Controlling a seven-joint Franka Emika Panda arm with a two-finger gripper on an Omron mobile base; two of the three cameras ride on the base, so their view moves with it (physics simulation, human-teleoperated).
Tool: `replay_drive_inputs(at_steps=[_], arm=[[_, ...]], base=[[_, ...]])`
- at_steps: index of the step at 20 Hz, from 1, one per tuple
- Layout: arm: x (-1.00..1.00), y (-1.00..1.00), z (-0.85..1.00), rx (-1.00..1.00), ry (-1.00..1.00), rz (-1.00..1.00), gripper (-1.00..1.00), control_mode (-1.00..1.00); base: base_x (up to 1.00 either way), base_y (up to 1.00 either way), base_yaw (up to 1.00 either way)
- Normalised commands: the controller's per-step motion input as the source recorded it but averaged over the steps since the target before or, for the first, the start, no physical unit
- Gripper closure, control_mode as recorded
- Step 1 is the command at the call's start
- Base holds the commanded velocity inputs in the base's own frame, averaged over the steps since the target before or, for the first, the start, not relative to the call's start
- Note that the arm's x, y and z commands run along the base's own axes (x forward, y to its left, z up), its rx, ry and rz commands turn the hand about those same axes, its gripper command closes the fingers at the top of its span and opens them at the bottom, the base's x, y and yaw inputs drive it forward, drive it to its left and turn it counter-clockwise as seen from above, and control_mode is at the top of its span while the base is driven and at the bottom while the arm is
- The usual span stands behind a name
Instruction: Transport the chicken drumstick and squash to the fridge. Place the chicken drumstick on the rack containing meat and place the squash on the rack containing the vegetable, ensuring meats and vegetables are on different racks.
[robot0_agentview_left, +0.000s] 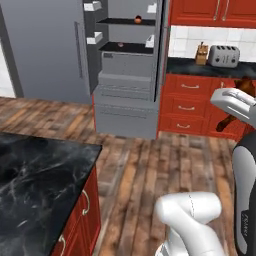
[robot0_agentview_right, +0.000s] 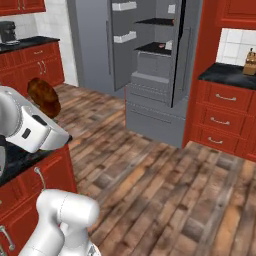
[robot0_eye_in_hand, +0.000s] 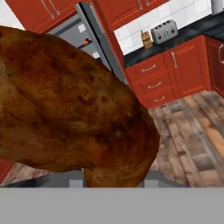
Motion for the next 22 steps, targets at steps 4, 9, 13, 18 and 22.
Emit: replay_drive_inputs(at_steps=[4, 9, 13, 18, 22], arm=[[0.0, 0.0, 0.0, 0.0, 0.0, 0.0, 1.0, 1.0], [0.0, 0.0, 0.0, 0.0, 0.0, 0.0, 1.0, 1.0], [0.0, 0.0, 0.0, 0.0, 0.0, 0.0, 1.0, 1.0], [0.0, 0.0, 0.0, 0.0, 0.0, 0.0, 1.0, 1.0], [0.0, 0.0, 0.0, 0.0, 0.0, 0.0, 1.0, 1.0]], base=[[1.0, 0.0, 0.0], [1.0, 0.0, 0.0], [1.0, 0.0, 0.0], [1.0, 0.07, -0.01], [1.0, 0.35, -0.06]])
